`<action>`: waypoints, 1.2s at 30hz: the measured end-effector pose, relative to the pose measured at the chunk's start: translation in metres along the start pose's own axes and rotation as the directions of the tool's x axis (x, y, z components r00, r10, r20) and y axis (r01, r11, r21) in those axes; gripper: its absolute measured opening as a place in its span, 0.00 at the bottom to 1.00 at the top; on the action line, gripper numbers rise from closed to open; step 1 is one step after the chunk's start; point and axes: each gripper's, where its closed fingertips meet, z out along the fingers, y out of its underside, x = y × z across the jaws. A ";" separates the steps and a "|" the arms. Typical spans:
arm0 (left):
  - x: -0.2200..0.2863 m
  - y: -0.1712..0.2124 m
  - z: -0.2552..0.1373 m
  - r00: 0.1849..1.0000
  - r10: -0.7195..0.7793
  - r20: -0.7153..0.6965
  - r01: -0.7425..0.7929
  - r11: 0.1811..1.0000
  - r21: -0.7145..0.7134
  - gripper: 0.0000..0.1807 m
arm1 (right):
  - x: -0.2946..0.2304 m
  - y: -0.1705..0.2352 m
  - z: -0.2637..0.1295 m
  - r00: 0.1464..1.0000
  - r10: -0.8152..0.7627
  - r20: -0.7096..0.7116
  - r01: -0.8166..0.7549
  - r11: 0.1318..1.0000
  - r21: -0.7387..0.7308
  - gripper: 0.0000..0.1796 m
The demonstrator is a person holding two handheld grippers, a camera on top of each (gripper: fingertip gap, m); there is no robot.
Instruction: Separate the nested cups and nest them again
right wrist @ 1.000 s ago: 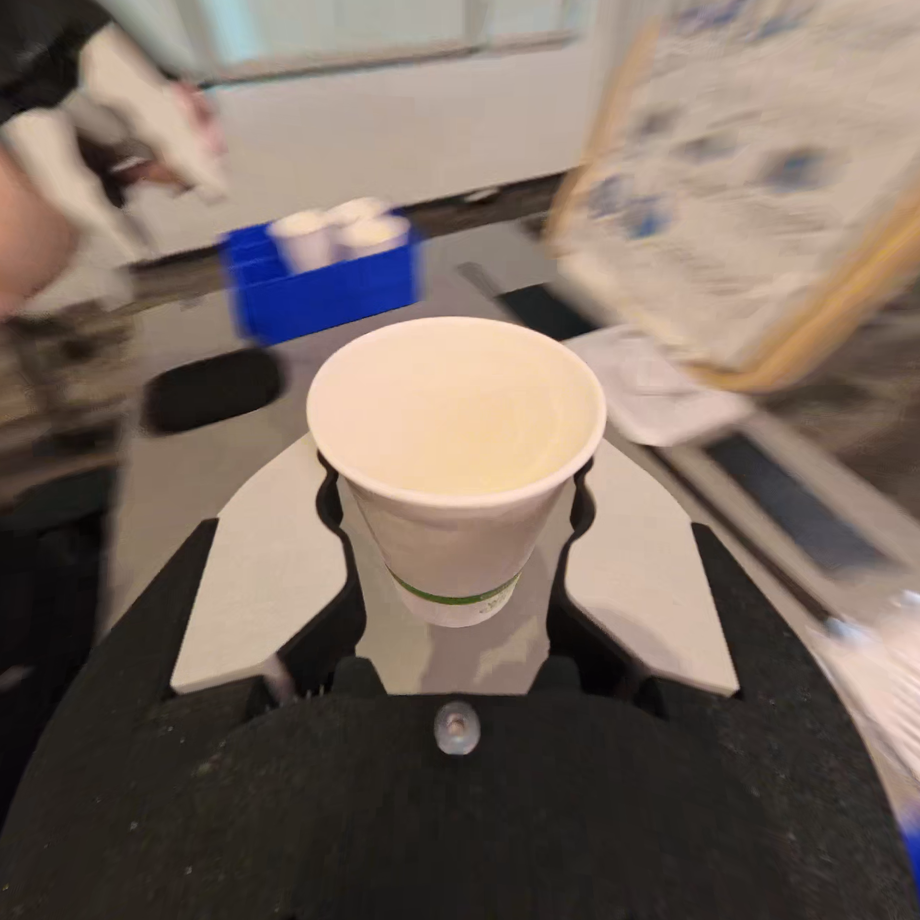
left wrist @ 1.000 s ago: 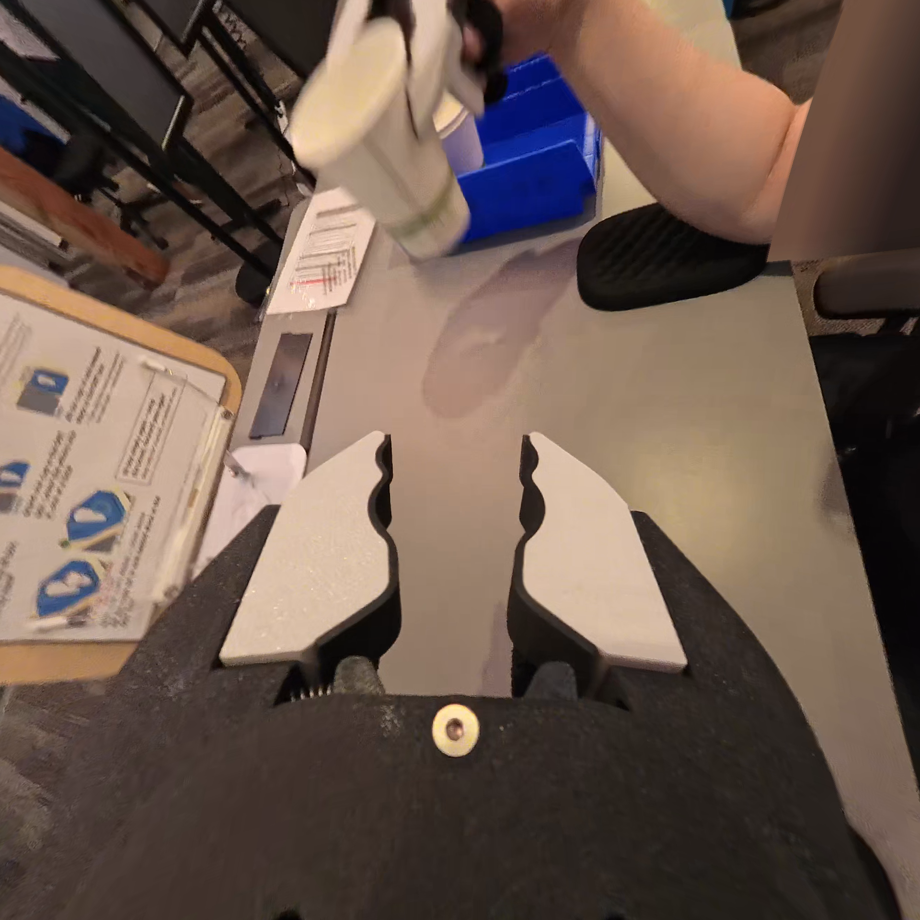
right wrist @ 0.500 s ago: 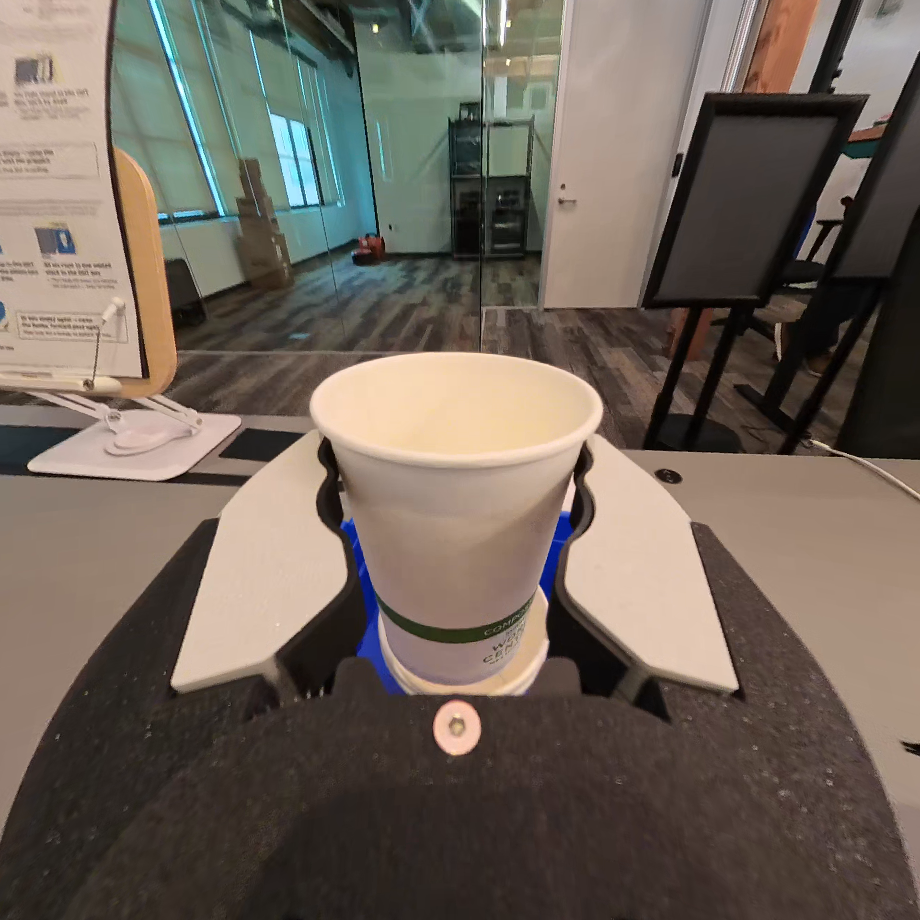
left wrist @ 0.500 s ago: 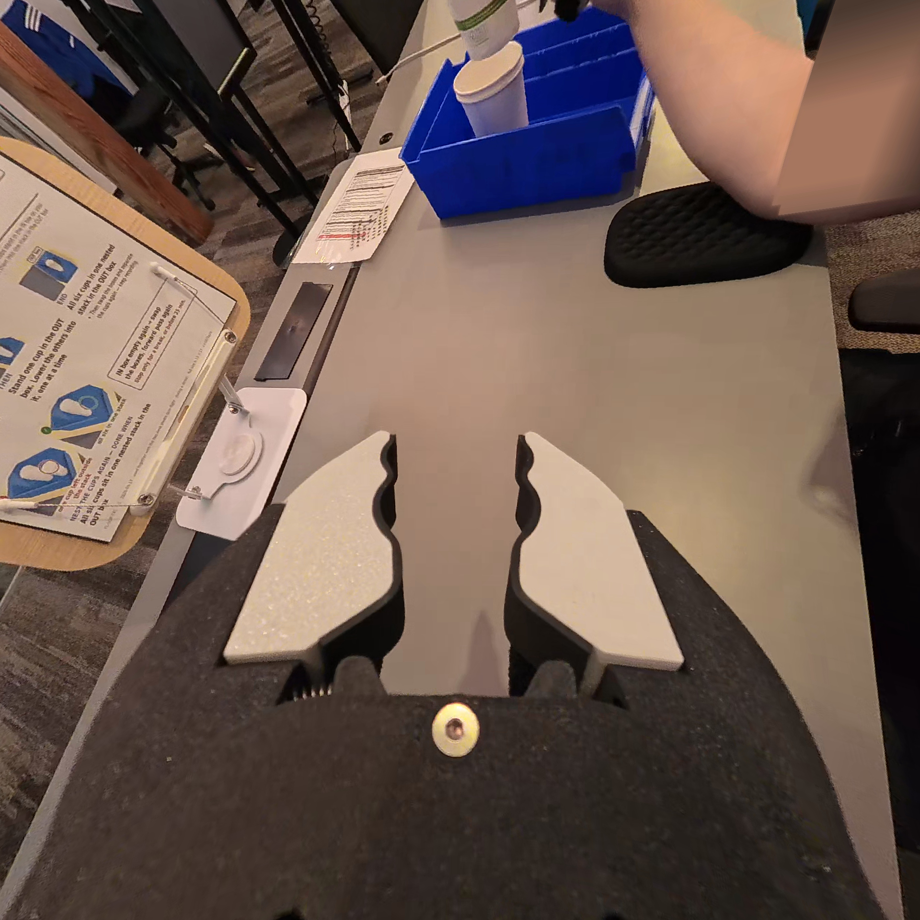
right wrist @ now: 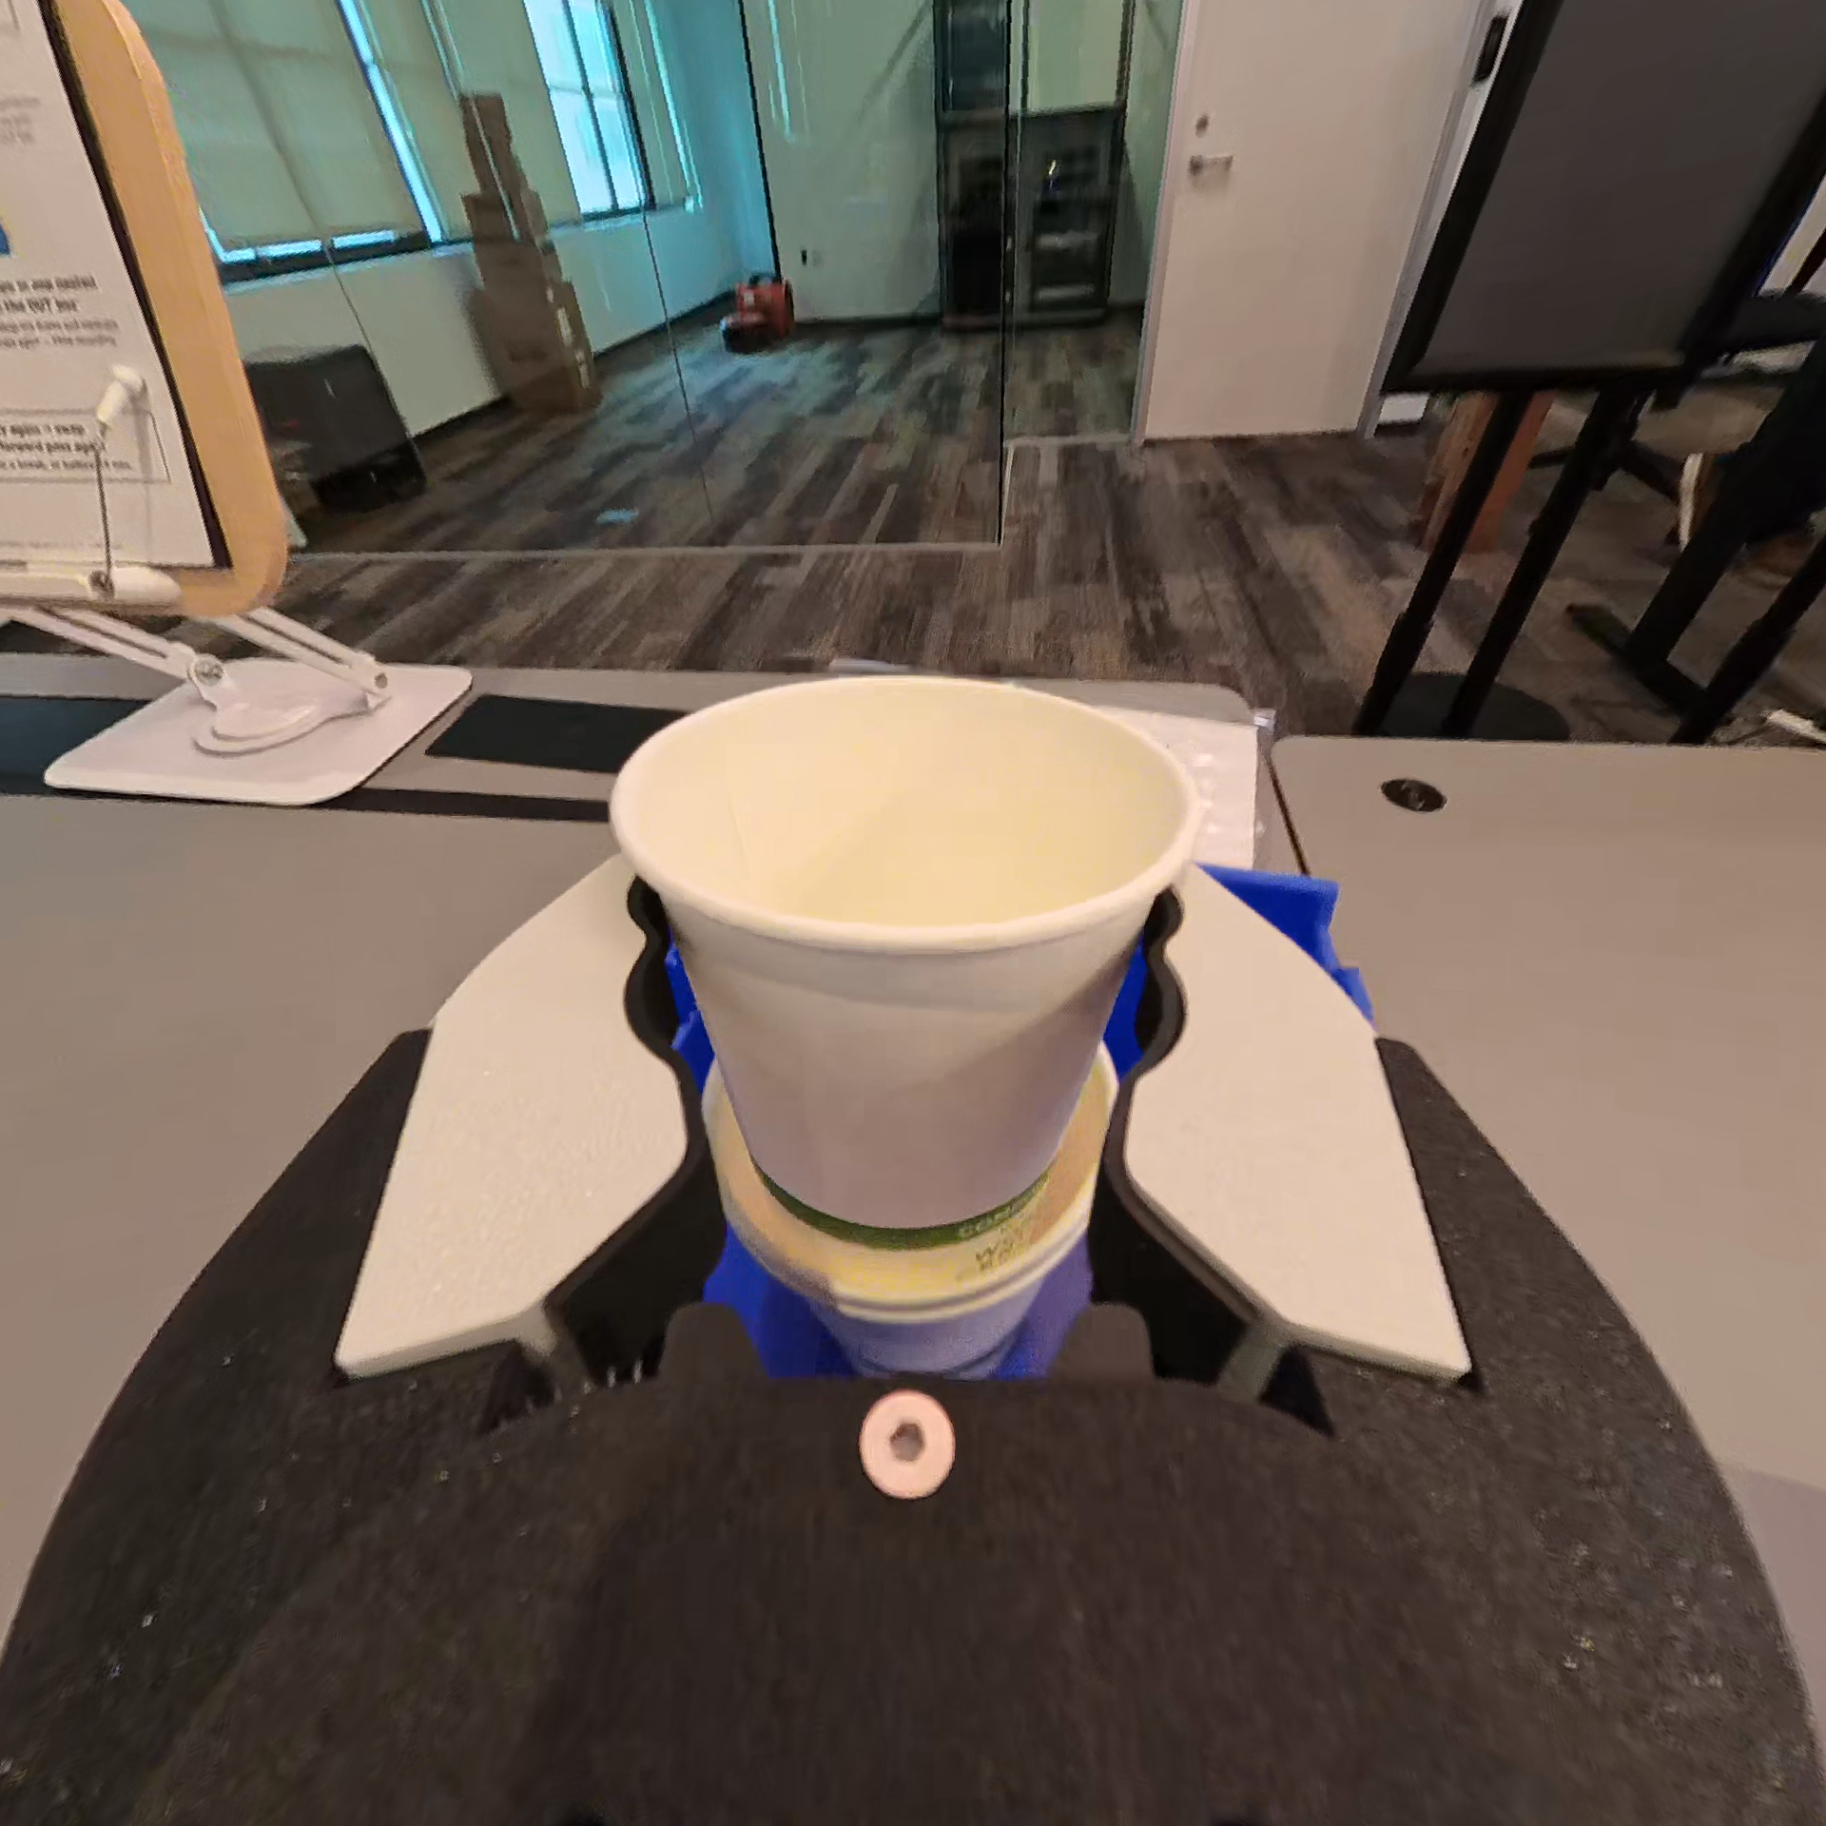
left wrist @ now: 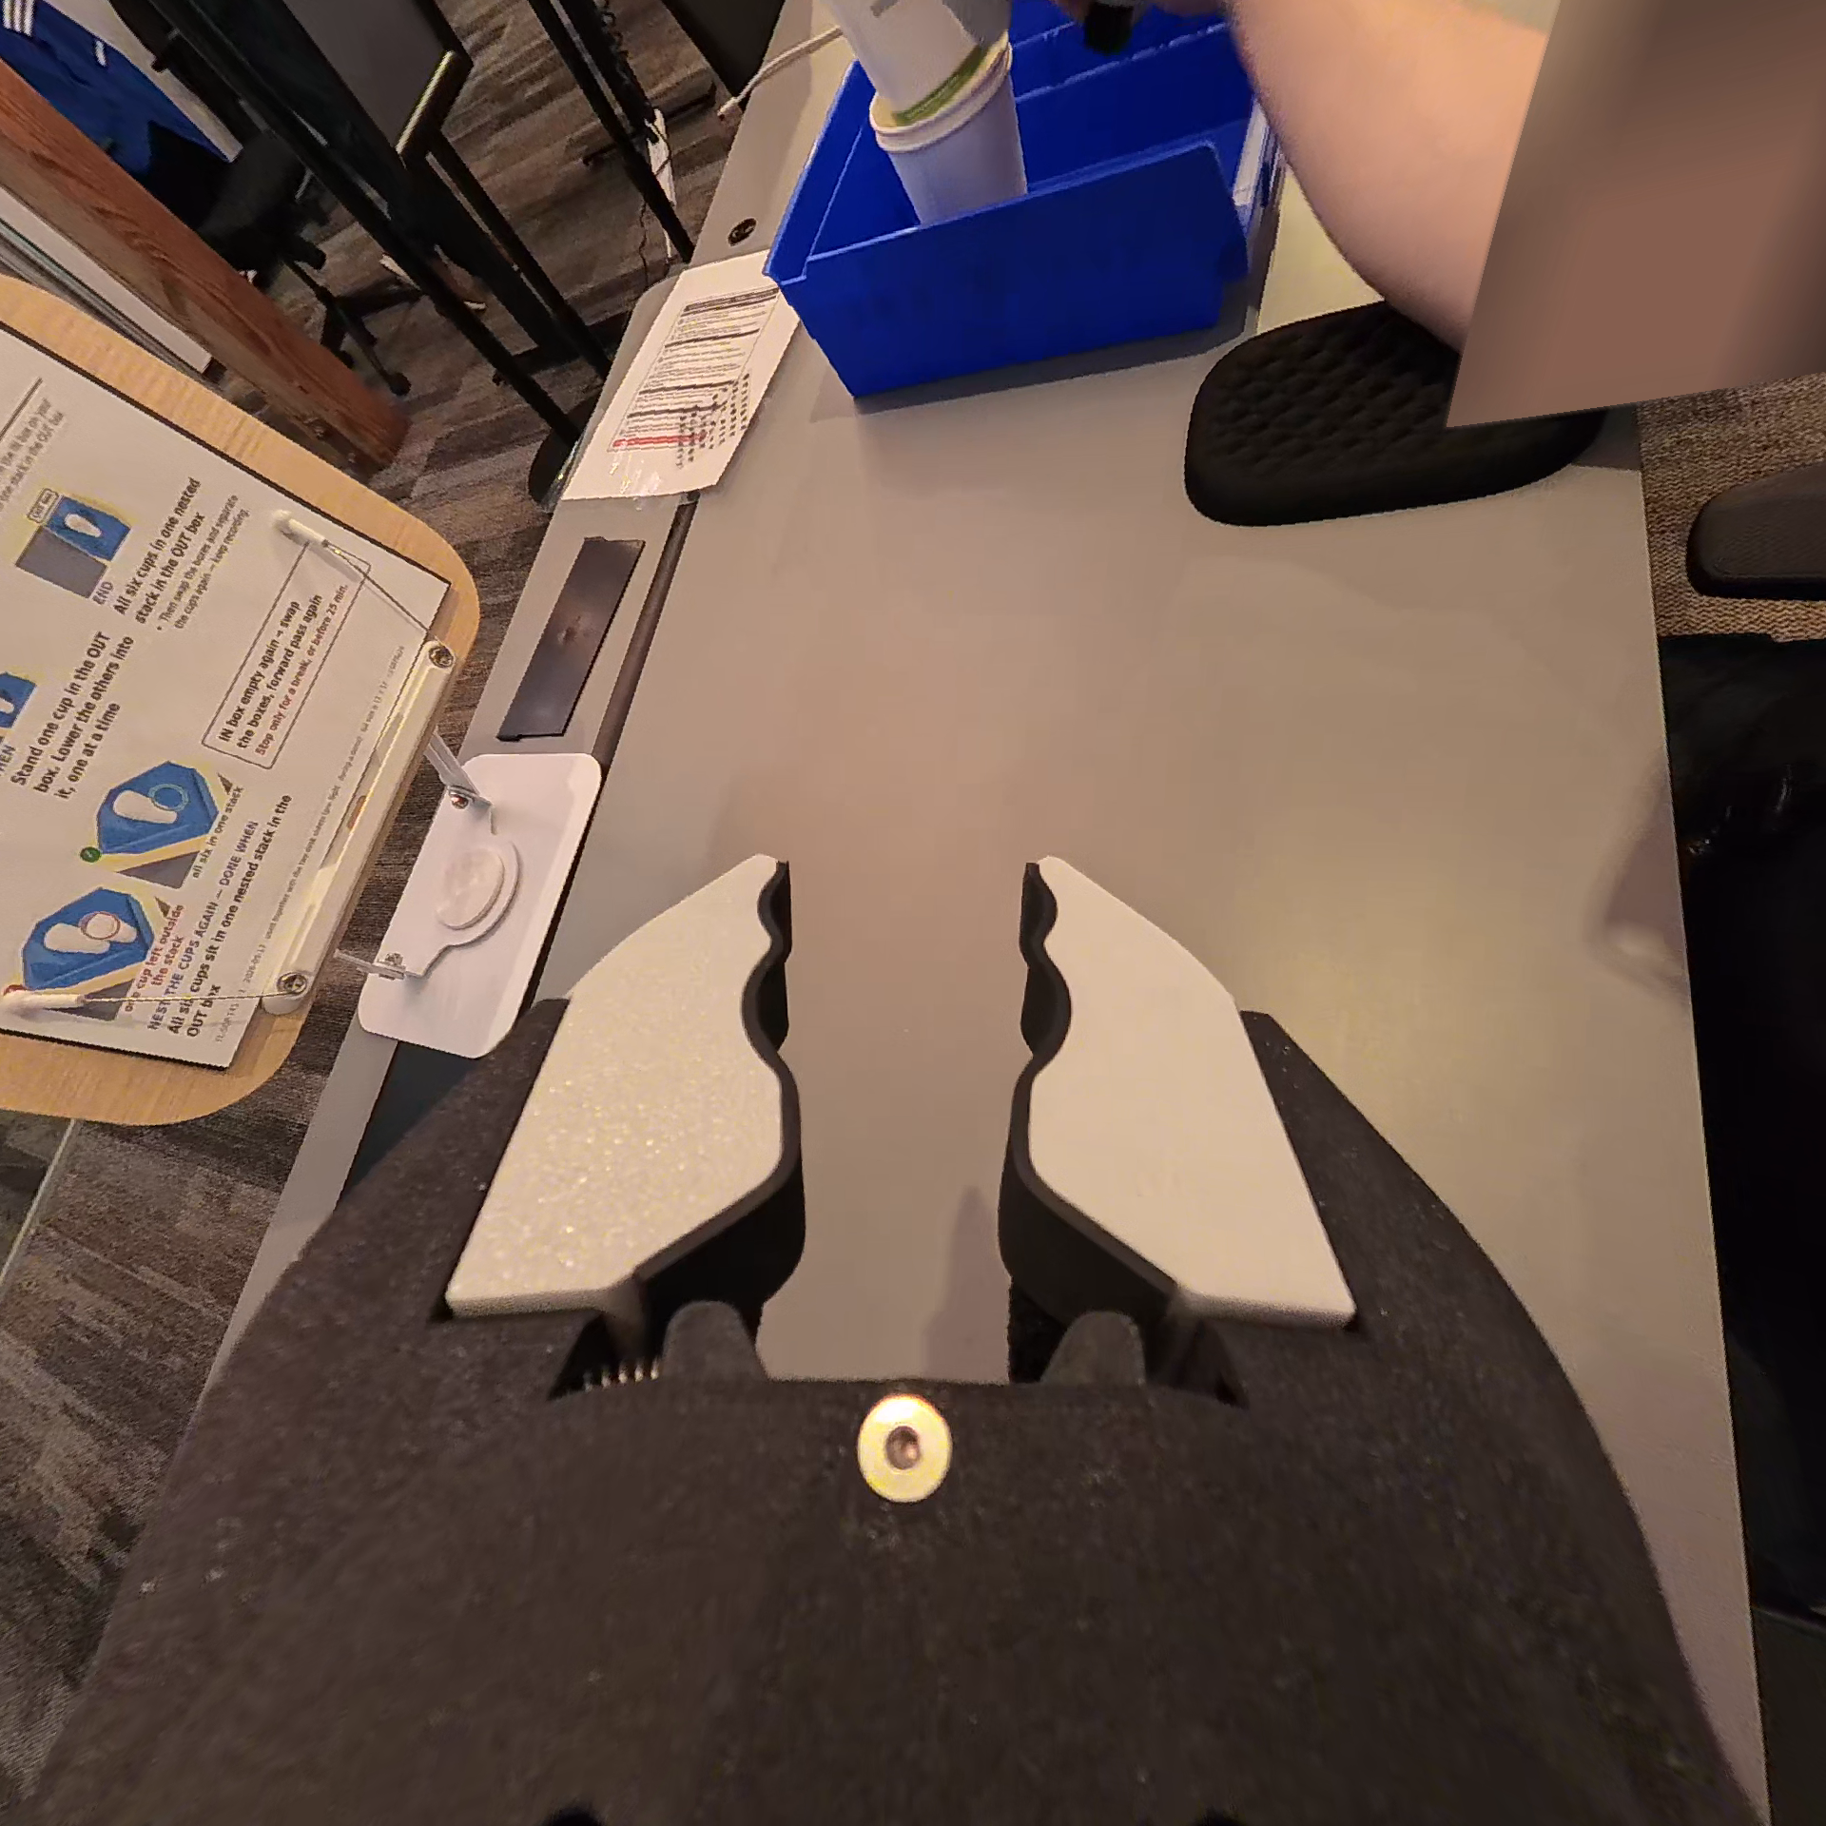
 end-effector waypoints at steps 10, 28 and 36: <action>0.000 -0.003 -0.001 1.000 0.015 0.001 -0.015 1.000 -0.014 0.24 | -0.003 0.045 -0.027 0.999 -0.041 -0.012 0.033 0.917 -0.398 0.58; -0.114 0.221 -0.127 0.877 -0.191 0.440 0.416 0.760 -0.500 0.25 | -0.110 -0.035 -0.039 0.927 -0.317 0.199 0.358 0.906 -0.227 0.56; -0.115 0.336 -0.173 0.730 -0.257 0.633 0.660 0.503 -0.558 0.22 | -0.119 -0.034 -0.030 0.917 -0.335 0.215 0.381 0.898 -0.222 0.55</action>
